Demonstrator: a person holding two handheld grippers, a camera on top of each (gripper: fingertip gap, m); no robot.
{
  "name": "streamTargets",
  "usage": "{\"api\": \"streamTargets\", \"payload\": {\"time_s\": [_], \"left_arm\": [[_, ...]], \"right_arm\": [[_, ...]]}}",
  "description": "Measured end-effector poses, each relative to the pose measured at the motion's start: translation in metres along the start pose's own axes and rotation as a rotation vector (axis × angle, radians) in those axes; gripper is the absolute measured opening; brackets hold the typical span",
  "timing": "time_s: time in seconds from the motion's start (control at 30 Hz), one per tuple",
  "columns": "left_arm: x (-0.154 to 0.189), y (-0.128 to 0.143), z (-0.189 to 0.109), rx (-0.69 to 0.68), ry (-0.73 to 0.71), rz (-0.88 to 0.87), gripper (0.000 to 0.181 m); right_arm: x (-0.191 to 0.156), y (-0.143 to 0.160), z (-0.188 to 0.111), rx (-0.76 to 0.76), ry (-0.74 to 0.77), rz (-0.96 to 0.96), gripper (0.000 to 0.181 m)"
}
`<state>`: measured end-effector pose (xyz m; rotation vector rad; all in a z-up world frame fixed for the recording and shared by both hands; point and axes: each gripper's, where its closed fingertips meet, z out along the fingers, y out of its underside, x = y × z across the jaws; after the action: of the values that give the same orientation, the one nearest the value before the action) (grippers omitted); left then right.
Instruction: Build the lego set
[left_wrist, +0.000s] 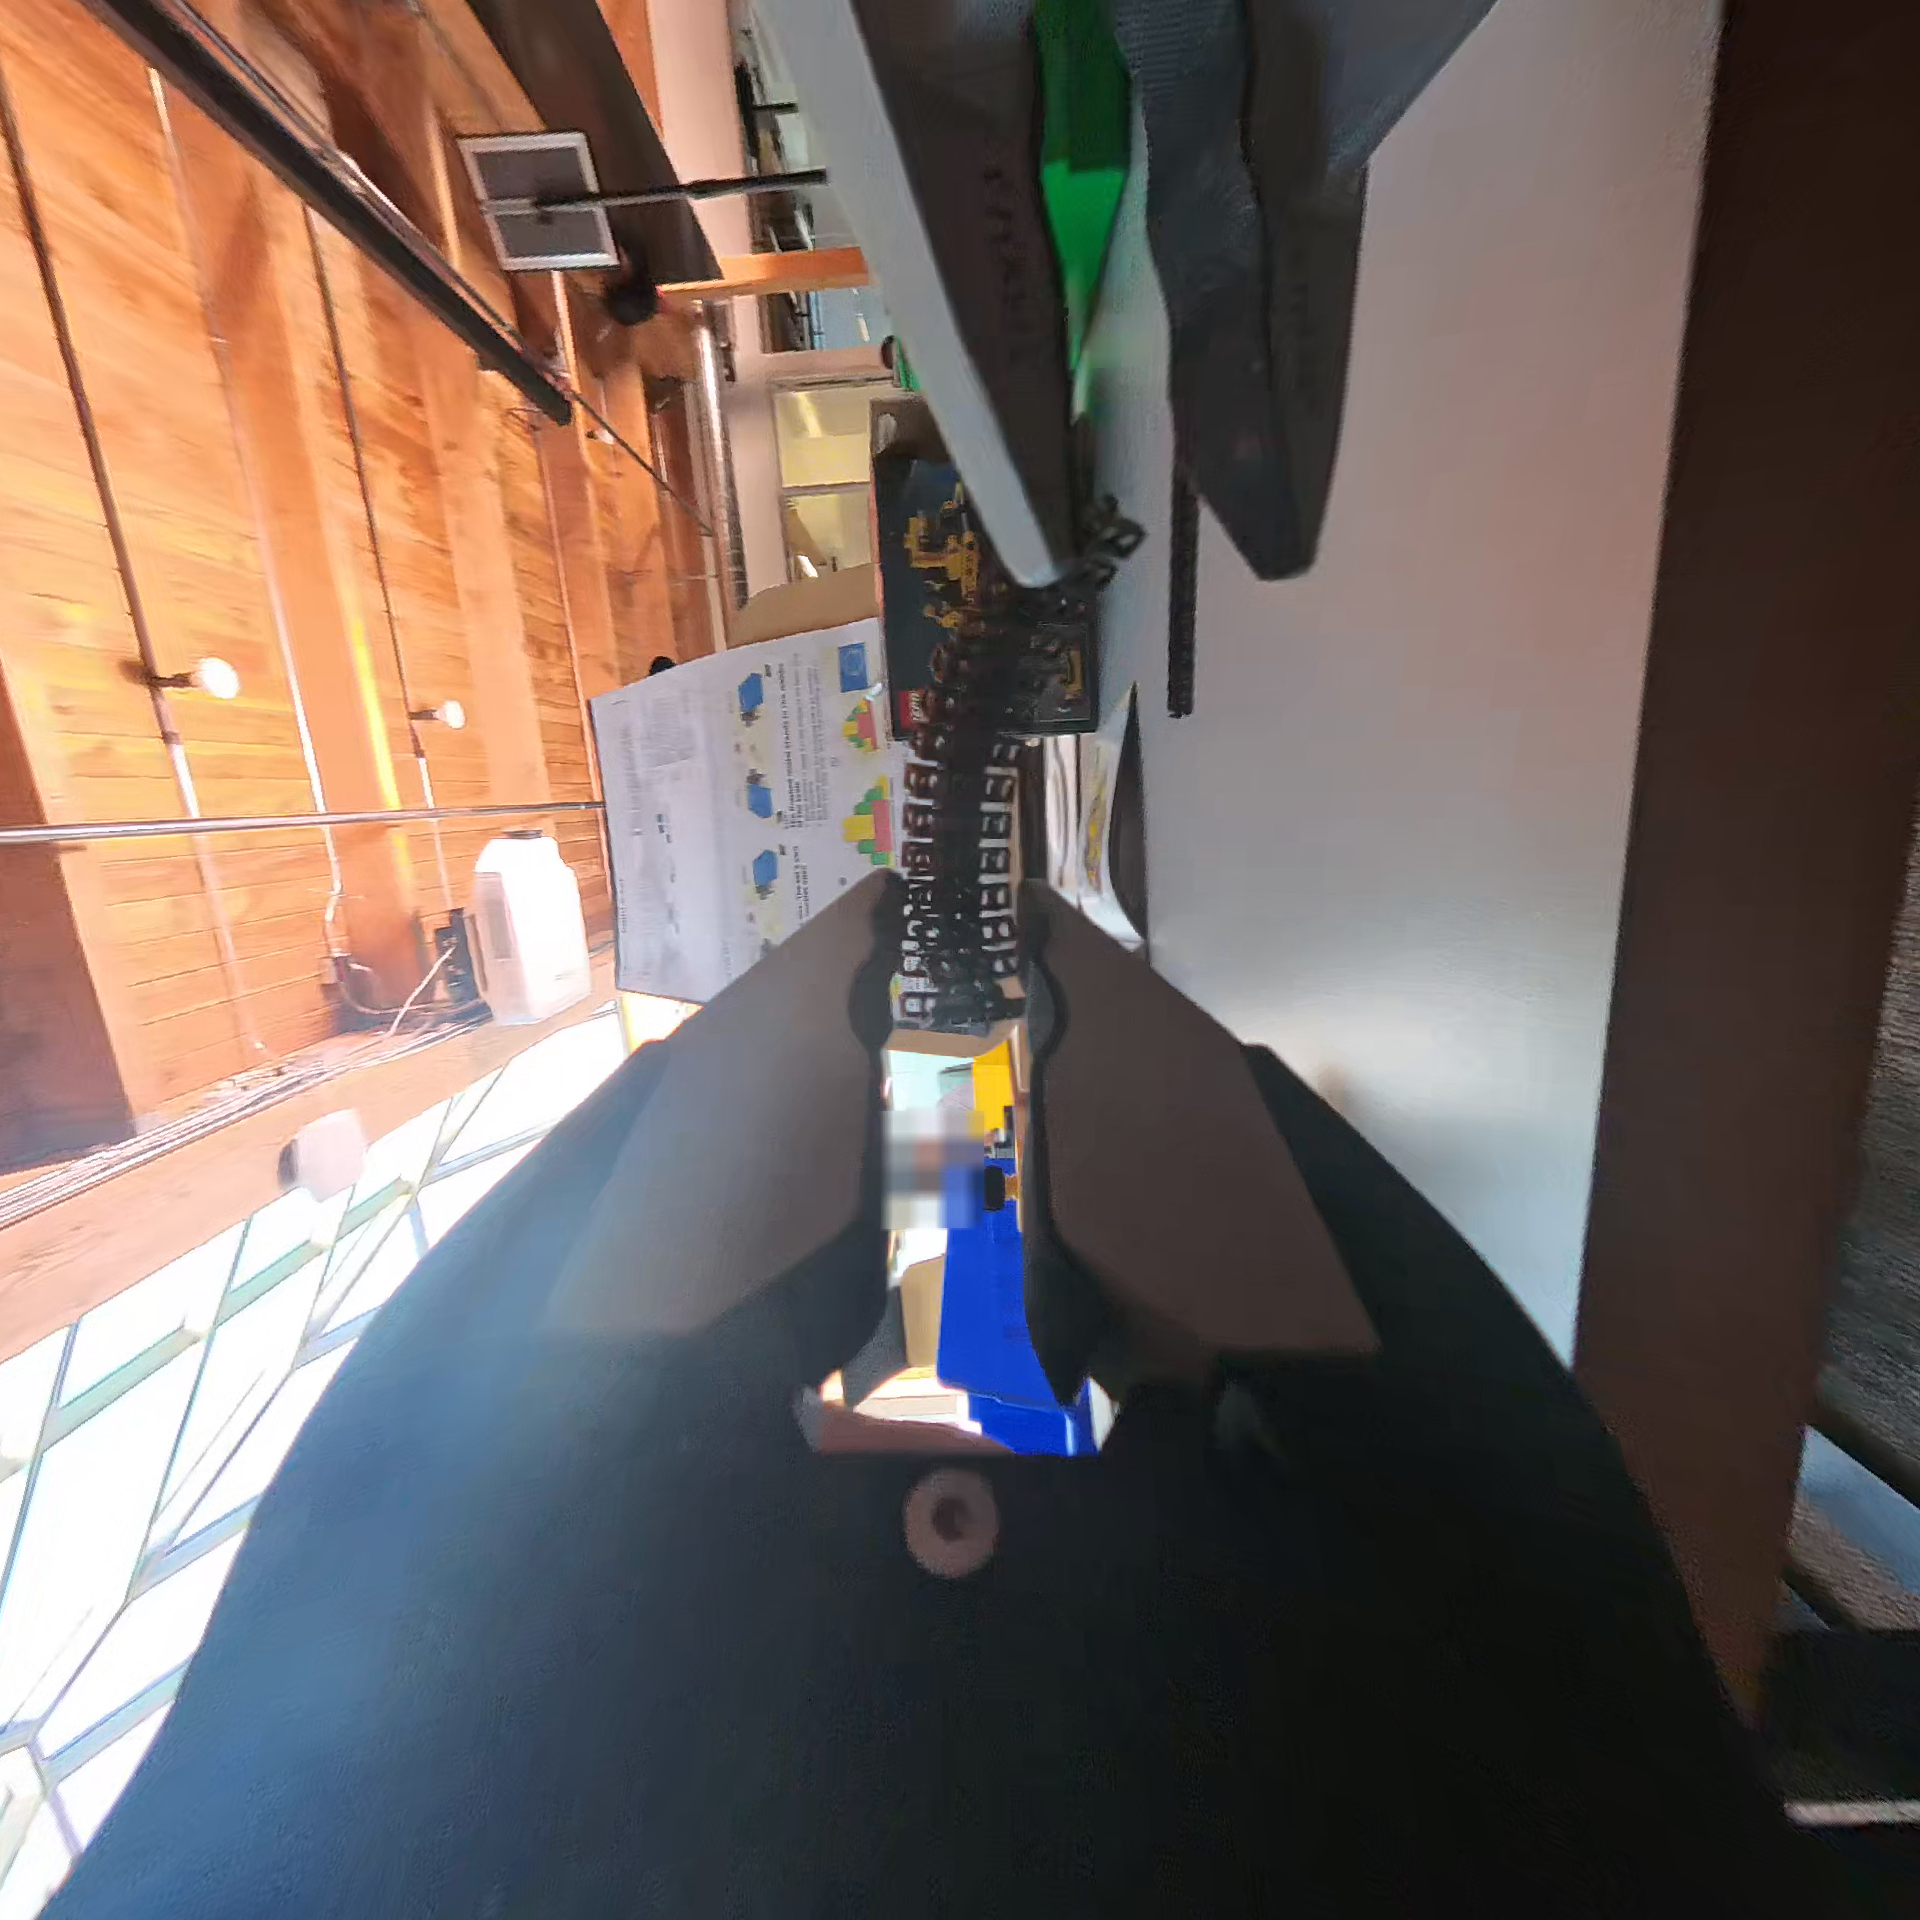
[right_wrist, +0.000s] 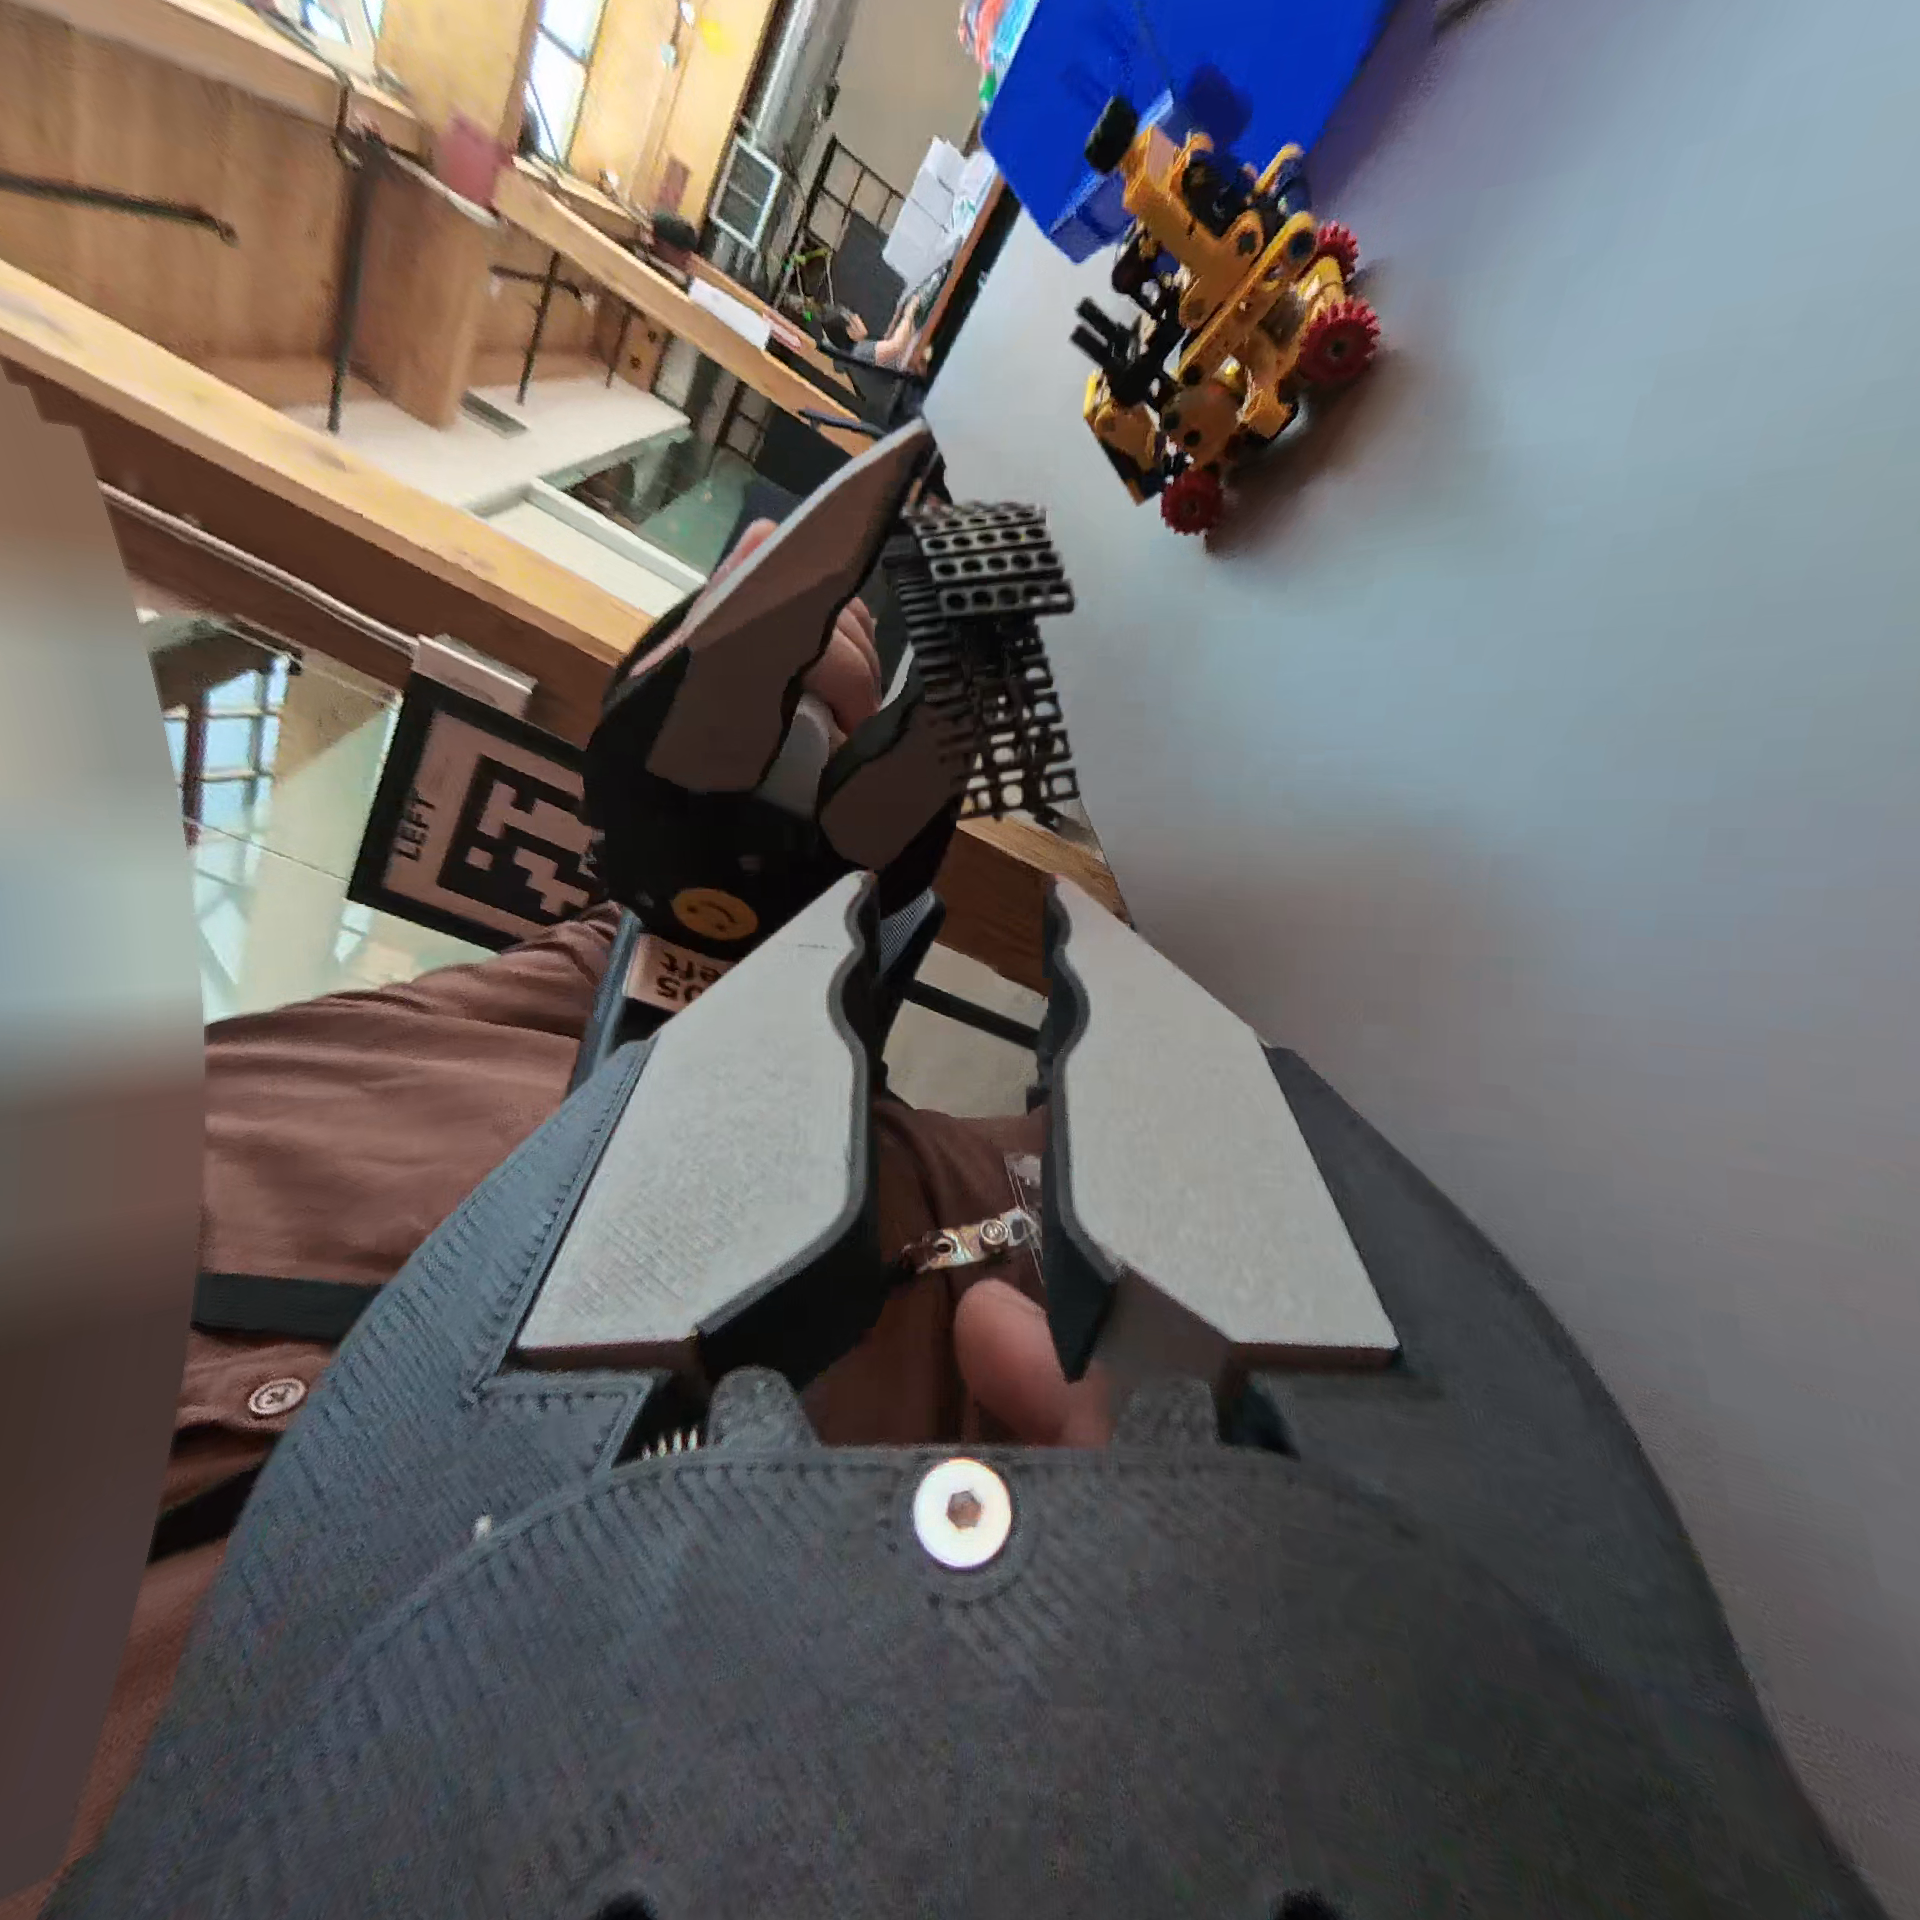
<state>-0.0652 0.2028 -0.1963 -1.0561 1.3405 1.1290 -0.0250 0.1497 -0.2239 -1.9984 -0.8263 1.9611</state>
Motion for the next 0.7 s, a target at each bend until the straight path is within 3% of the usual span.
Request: {"api": "streamTargets", "payload": {"time_s": [0.43, 0.7], "left_arm": [[-0.016, 0.005, -0.002, 0.052, -0.197, 0.063, 0.017], [-0.018, 0.003, -0.004, 0.089, -0.242, 0.106, 0.017]], "right_arm": [[-0.015, -0.056, -0.005, 0.24, -0.318, 0.303, 0.039], [-0.016, -0.052, 0.01, 0.168, -0.353, 0.311, 0.025]]}}
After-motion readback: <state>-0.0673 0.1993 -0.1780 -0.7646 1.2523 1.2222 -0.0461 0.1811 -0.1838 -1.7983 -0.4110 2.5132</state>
